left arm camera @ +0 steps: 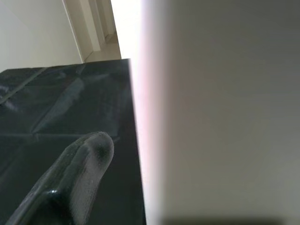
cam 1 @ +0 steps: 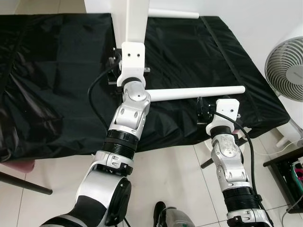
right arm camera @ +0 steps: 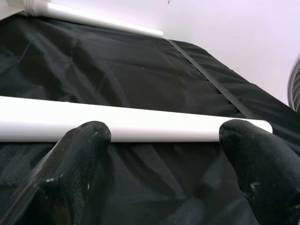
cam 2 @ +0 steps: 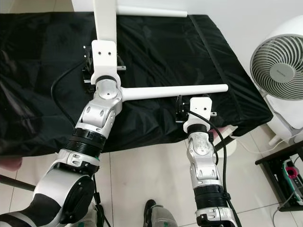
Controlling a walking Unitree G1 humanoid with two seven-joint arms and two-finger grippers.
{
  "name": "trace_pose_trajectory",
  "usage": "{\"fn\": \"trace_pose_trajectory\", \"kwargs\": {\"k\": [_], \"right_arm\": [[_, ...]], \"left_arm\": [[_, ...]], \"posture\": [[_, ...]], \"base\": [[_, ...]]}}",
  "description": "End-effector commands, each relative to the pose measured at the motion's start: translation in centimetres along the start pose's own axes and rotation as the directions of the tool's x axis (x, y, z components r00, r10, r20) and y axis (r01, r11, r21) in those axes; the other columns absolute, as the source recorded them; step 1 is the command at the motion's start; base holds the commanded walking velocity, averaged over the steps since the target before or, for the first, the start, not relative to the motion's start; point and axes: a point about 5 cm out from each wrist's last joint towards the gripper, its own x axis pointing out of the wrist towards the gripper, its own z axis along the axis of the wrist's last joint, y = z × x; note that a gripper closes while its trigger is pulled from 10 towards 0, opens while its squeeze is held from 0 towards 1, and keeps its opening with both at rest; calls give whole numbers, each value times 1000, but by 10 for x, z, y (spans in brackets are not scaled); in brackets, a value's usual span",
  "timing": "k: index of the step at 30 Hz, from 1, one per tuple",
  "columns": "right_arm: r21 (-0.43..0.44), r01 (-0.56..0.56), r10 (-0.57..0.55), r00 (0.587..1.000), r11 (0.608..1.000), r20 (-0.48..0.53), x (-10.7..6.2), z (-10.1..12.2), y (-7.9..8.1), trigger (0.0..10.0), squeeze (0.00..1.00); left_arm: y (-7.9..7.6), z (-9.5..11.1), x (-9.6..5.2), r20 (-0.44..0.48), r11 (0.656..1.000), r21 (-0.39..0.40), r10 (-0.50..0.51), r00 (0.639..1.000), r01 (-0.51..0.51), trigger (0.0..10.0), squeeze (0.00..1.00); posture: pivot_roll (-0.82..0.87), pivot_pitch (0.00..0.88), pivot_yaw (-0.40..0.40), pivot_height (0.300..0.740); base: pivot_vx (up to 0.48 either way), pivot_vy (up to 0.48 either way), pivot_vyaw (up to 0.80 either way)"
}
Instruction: Building children table
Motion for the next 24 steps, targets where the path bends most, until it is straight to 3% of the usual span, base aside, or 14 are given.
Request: {"fn": "trace_pose_trajectory", "kwargs": {"k": [1, 5, 6, 7, 8, 9, 10, 24], "right_arm": [[-14, -3, 3, 1000, 1000, -18, -3, -3, -2, 10000, 0], [-17, -6, 5, 1000, 1000, -21, -3, -3, -2, 10000, 0], [-17, -6, 5, 1000, 1000, -21, -3, -3, -2, 10000, 0], [-17, -6, 6, 1000, 1000, -22, -3, -2, -2, 10000, 0], [-17, -6, 6, 1000, 1000, -23, -3, -2, -2, 10000, 0], [-17, -6, 6, 1000, 1000, -23, -3, -2, -2, 10000, 0], [-17, -6, 5, 1000, 1000, -23, -3, -2, -2, 10000, 0], [-8, -3, 2, 1000, 1000, -29, -4, -2, 0, 10000, 0]], "left_arm": [[-42, -3, -33, -116, 989, -105, 94, 989, -106, 10000, 0], [-40, -5, -34, -121, 987, -94, 118, 986, -130, 10000, 0], [-40, -5, -33, -121, 988, -85, 119, 986, -129, 8275, 0], [-40, -5, -33, -121, 989, -79, 118, 986, -128, 8275, 0], [-40, -5, -33, -121, 988, -71, 126, 985, -135, 3804, 0], [-40, -5, -33, -121, 988, -71, 126, 985, -135, 3804, 0], [-40, -5, -32, -119, 988, -68, 128, 985, -137, 0, 0], [-29, -7, -27, -102, 987, -39, 153, 983, -158, 0, 0]], "posture": [[53, 232, -72, 740], [52, 233, -73, 740], [52, 233, -72, 740], [52, 233, -72, 740], [52, 232, -72, 740], [52, 232, -72, 740], [53, 232, -70, 740], [70, 234, -66, 740]], "base": [[0, 0, 0], [0, 0, 0], [0, 0, 0], [0, 0, 0], [0, 0, 0], [0, 0, 0], [0, 0, 0], [0, 0, 0]]}}
